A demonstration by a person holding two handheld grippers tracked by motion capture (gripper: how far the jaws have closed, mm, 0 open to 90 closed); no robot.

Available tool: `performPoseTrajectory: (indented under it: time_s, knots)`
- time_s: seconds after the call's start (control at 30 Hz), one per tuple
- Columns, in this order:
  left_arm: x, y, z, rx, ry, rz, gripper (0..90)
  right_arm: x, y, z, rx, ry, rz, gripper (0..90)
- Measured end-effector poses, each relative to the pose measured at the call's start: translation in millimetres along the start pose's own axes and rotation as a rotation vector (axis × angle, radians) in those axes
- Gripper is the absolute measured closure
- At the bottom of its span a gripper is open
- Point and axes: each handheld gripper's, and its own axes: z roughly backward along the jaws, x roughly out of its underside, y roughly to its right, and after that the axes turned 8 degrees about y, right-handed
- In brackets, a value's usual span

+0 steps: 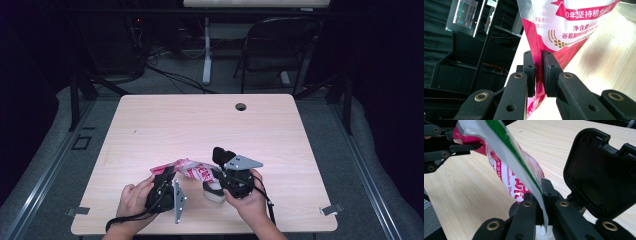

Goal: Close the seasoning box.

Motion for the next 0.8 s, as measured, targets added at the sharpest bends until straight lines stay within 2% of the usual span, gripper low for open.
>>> performPoseTrajectory:
  time_s: [0.2,0.53,0.67,0.8]
  knots:
    - [3.5,2.8,0.0,0.007,0.000,0.031,82.6,-0.6,-0.9,0.1,-0.003,-0.004,0.007,90.0]
    - [7.8,6.1,0.1,0.012,0.002,0.057,82.1,-1.8,-3.4,-0.3,-0.009,-0.006,0.012,90.0]
    - [10.6,6.6,-0.7,0.023,0.008,0.094,81.9,-2.8,-4.0,-0.9,-0.010,-0.012,0.019,90.0]
    - [13.7,7.5,-0.3,0.030,0.010,0.112,81.8,-5.0,-5.6,-2.4,-0.013,-0.013,0.024,90.0]
